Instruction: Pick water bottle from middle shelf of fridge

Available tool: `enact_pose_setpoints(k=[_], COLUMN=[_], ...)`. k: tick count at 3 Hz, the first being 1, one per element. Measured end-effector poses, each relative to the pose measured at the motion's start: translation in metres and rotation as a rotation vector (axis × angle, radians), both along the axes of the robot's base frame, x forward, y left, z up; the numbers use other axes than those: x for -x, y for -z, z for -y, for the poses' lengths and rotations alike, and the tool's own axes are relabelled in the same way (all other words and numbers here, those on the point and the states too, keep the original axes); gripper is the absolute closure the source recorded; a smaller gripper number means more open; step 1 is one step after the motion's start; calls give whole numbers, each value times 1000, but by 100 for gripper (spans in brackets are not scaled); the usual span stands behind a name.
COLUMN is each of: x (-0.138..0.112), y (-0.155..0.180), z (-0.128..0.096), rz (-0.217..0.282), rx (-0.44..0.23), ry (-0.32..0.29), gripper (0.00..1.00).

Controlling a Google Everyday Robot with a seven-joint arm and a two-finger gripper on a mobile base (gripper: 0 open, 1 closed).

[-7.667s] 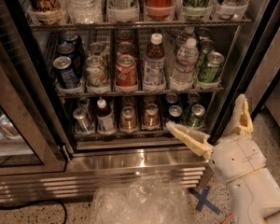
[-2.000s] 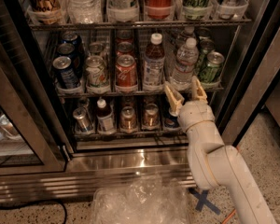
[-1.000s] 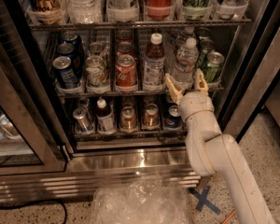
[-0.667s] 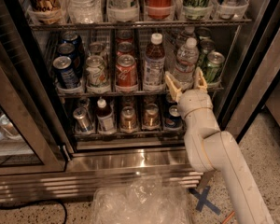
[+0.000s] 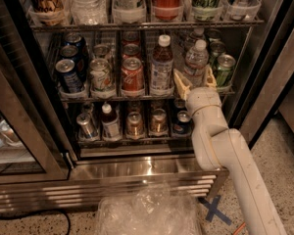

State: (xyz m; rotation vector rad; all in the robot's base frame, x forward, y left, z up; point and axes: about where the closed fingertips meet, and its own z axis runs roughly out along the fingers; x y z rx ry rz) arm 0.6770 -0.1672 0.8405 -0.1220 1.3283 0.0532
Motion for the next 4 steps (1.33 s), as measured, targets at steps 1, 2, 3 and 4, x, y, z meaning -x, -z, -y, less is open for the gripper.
enact_pose_setpoints(k=[1, 2, 3, 4], x=[-12, -22, -22, -22], y=[-3, -2, -2, -2], z=[-1, -5, -5, -5], rz=[-1, -9, -9, -9], rx=[1, 4, 4, 4], ry=[4, 6, 6, 6], gripper=[27, 27, 46, 69])
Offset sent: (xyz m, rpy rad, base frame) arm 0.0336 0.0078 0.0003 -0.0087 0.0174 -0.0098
